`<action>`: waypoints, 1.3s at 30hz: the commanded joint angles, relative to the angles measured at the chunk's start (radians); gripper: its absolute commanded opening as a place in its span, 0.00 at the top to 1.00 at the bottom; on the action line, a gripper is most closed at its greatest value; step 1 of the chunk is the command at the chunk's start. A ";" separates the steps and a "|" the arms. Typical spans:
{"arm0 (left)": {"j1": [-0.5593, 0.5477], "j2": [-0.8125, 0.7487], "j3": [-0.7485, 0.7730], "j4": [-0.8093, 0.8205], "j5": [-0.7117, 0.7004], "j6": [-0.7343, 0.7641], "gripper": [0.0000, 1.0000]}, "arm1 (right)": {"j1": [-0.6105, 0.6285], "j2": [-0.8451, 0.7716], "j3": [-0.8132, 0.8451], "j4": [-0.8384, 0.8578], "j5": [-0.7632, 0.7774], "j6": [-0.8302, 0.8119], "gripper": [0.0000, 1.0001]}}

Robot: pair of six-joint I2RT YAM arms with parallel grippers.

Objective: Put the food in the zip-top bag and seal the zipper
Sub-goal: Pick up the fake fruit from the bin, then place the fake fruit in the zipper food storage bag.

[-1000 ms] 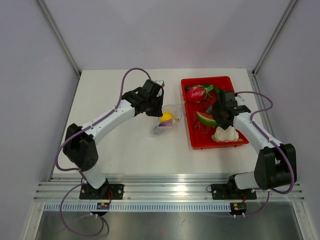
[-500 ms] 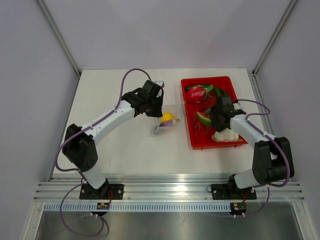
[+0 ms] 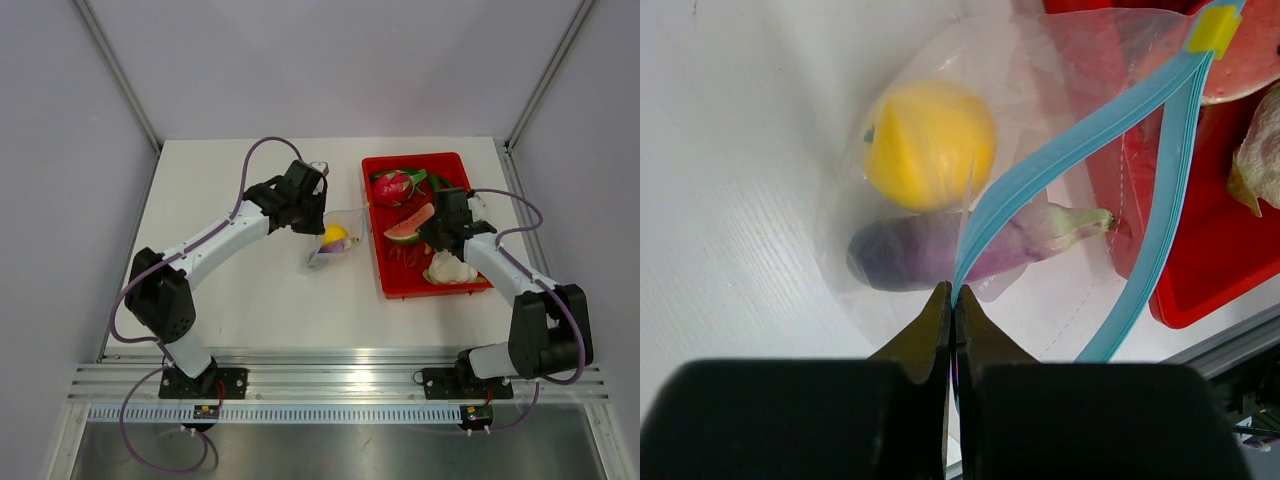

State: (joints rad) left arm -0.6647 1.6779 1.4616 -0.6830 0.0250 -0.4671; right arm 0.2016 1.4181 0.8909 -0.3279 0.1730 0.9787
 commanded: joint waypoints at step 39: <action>0.020 -0.010 0.051 0.014 0.061 0.010 1.00 | 0.631 0.136 0.422 -0.263 0.353 0.072 1.00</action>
State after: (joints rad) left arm -0.6487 1.6974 1.5097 -0.7139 0.0471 -0.4458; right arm 0.8303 1.5555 1.2869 -0.6128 0.4877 0.9684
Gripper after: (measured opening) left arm 0.008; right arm 0.049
